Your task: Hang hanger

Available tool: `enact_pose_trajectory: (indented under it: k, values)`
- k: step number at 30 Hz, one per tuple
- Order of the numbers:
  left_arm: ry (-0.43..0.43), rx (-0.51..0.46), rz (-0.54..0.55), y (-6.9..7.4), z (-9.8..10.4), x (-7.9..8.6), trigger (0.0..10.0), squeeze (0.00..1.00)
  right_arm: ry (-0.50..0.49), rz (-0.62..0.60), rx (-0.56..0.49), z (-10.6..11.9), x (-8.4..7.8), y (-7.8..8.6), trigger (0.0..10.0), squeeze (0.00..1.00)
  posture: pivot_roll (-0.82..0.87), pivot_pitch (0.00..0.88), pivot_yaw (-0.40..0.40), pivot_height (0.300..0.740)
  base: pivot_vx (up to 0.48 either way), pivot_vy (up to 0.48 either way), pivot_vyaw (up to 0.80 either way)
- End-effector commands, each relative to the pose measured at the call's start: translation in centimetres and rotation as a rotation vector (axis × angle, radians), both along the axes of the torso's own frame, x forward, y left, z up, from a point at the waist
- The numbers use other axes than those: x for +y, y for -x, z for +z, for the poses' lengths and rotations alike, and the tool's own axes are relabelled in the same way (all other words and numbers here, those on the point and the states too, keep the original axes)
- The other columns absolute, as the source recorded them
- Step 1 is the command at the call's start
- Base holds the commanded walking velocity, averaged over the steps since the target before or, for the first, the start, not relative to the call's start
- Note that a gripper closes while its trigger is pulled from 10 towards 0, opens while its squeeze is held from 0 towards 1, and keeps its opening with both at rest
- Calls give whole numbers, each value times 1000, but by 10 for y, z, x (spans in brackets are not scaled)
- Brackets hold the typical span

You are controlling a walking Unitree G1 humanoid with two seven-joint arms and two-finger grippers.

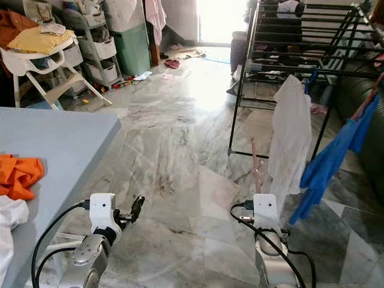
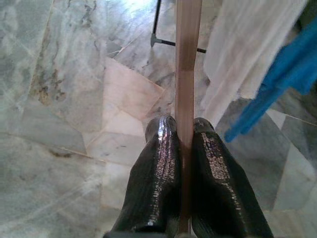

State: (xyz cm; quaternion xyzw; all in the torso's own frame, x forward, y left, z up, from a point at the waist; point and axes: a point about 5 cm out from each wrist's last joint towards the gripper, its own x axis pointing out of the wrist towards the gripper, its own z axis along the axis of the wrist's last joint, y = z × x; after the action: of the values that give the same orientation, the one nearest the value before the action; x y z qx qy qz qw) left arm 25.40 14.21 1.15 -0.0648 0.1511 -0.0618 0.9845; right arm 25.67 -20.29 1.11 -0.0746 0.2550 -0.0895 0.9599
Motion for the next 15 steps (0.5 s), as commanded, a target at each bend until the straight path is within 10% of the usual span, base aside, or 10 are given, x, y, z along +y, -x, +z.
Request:
enact_pose_trajectory:
  k: [1, 7, 15]
  values:
    - [-1, 2, -17, -2, -1, -3, 10000, 0, 2, 1, -20, 6, -1, -7, 10000, 0, -92, 0, 41, 740, 364, 0, 0]
    - [-3, -2, -44, -4, 0, -8, 10000, 0, 7, -15, -17, 7, -5, -11, 10000, 0, -82, 0, 30, 740, 368, 0, 0]
    - [0, -8, -36, -8, 1, -9, 10000, 0, -1, -1, -20, 10, -2, -18, 10000, 0, -74, 0, 24, 740, 377, 0, -800]
